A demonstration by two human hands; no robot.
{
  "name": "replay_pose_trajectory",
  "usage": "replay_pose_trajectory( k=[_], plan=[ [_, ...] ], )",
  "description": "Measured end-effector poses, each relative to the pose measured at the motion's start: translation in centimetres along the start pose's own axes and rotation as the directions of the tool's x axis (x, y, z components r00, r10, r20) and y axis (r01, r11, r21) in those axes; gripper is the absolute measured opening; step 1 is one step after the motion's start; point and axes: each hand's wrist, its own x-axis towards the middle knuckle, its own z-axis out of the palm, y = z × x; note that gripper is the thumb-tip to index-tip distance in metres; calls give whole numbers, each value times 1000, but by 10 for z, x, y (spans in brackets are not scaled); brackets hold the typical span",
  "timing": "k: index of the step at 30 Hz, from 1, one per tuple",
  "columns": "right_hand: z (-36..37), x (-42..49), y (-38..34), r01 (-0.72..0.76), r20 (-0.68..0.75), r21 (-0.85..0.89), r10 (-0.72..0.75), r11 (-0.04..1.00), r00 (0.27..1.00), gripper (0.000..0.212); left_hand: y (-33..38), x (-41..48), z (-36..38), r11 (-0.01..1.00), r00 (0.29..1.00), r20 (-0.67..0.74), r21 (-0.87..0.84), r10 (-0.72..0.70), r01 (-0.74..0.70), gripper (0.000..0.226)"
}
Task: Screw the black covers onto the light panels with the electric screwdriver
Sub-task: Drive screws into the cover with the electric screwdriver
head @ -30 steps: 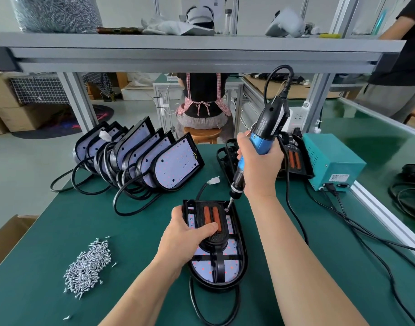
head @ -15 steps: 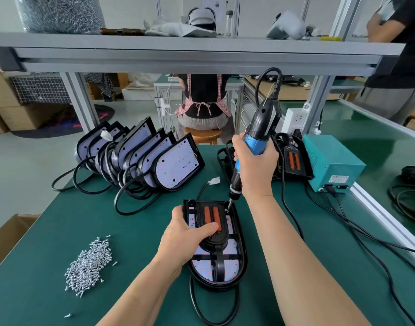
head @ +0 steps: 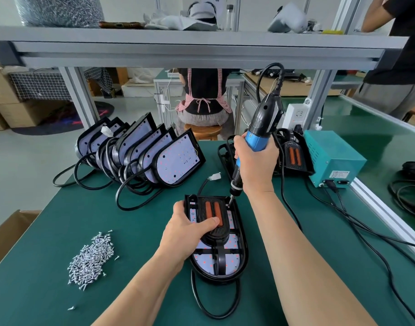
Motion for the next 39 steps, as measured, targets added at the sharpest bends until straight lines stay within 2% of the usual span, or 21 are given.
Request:
replay_pose_trajectory(
  k=[3, 8, 11, 13, 16, 20, 21, 23, 26, 28, 31, 35, 36, 37, 39],
  plan=[
    [-2, 0, 0, -14, 28, -2, 14, 1000, 1000, 17, 2, -2, 0, 1000, 1000, -1, 4, -2, 2, 74],
    [-12, -6, -3, 8, 239, 34, -16, 999, 971, 15, 2, -2, -1, 1000, 1000, 4, 9, -6, 6, 72],
    [-15, -9, -7, -17, 278, 74, -4, 997, 961, 14, 2, -1, 0, 1000, 1000, 7, 10, -13, 13, 71],
    [-15, -9, -13, -37, 286, 103, 6, 994, 958, 22, 3, -2, 0, 1000, 1000, 11, 11, -13, 13, 70],
    [-15, -5, -28, -4, 265, 149, -36, 989, 964, 17, 3, -1, -1, 1000, 1000, 3, 6, -15, 15, 71],
    [-23, 3, -52, 51, 132, 205, -80, 977, 988, 15, 5, -3, -1, 1000, 1000, 1, 2, -13, 13, 72],
    [-26, 3, -54, 27, 68, 232, -44, 972, 997, 14, 7, -4, -1, 1000, 1000, 5, 3, -12, 12, 77],
    [-37, 2, -51, -88, -63, 353, 117, 931, 991, 17, 8, -6, -1, 1000, 1000, 2, 3, -12, 11, 82],
    [-63, -5, -36, -169, -147, 597, 313, 785, 938, 13, 10, -8, -2, 1000, 1000, -5, 7, 4, -4, 77],
    [-82, -15, -18, -191, -166, 645, 380, 740, 910, 19, 10, -10, -2, 1000, 1000, -1, 8, 3, -3, 77],
    [-102, -31, 6, -294, -144, 600, 462, 744, 875, 29, 12, -13, -5, 1000, 1000, 25, 22, 5, -5, 78],
    [-110, -38, 16, -342, -61, 658, 501, 671, 863, 26, 12, -22, -15, 998, 1000, 29, 68, 6, -8, 103],
    [-111, -38, 18, -356, -42, 684, 522, 636, 852, 29, 12, -25, -22, 992, 1000, -8, 124, 19, -18, 100],
    [-112, -38, 21, -371, -28, 704, 546, 606, 838, 31, 11, -28, -30, 982, 996, -72, 187, 53, -38, 89],
    [-113, -37, 25, -391, -4, 730, 576, 560, 817, 30, 3, -30, -55, 939, 959, -212, 324, 188, -113, 34]
  ],
)
